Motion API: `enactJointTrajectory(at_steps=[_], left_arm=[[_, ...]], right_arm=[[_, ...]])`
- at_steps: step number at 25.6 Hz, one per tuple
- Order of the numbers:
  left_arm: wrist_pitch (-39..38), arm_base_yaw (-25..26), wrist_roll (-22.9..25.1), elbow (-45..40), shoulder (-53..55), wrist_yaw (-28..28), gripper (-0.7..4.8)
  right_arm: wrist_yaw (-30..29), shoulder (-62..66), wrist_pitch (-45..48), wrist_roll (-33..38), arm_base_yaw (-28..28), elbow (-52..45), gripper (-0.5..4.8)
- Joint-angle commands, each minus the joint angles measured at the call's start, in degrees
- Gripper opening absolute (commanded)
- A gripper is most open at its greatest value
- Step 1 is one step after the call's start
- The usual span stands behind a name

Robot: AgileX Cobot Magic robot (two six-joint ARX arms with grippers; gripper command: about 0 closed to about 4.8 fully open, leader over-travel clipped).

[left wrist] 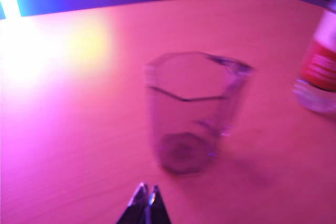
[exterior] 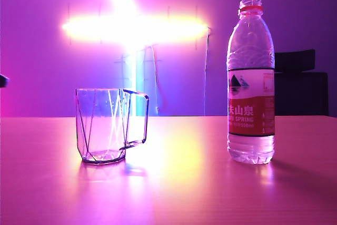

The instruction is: Pick up the mineral water bottle on the table and pour water into the mug until it's half full.

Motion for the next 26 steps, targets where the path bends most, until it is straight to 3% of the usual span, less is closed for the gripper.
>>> enactJointTrajectory(at_steps=[1,3,5,8,9,12,14,16,20,25,26], left_arm=[[0.9,-3.3,-0.2,0.2,0.0,0.0,-0.02],[0.9,-5.2,-0.2,0.2,0.0,0.0,-0.02],[0.9,-5.3,-0.2,0.2,0.4,0.1,-0.02],[0.7,-5.3,-0.2,0.2,0.7,0.1,-0.02],[0.7,-5.3,-0.2,0.2,0.7,0.1,-0.02],[0.8,-5.3,-0.2,0.2,0.7,0.1,-0.02],[0.8,-5.3,-0.2,0.2,0.7,0.1,-0.02],[0.8,-5.3,-0.2,0.2,0.7,0.1,-0.02],[0.7,-5.3,-0.2,0.2,0.7,0.1,-0.02],[0.8,-5.3,-0.2,0.2,0.6,0.1,-0.02],[0.7,-5.3,-0.2,0.2,0.6,0.1,-0.02]], right_arm=[[-3.7,0.2,-3.6,1.2,0.1,2.0,0.14],[-5.0,0.2,-9.6,0.7,0.1,4.5,0.75],[-6.8,0.6,-11.7,-0.2,0.1,5.7,2.05],[-9.0,2.2,-12.4,-0.2,0.1,5.7,4.41],[-10.0,3.3,-12.9,-0.2,0.3,5.7,4.79],[-11.4,6.9,-12.7,-0.3,1.8,5.6,4.79],[-10.7,13.1,-8.9,-3.7,7.2,5.6,4.79],[-5.5,21.5,-2.3,-7.2,15.3,5.6,4.79],[4.8,31.8,7.1,-11.3,24.0,5.6,4.79],[13.1,43.8,21.3,-12.3,27.9,5.6,4.79],[14.0,48.8,27.5,-12.3,27.8,5.6,4.79]])
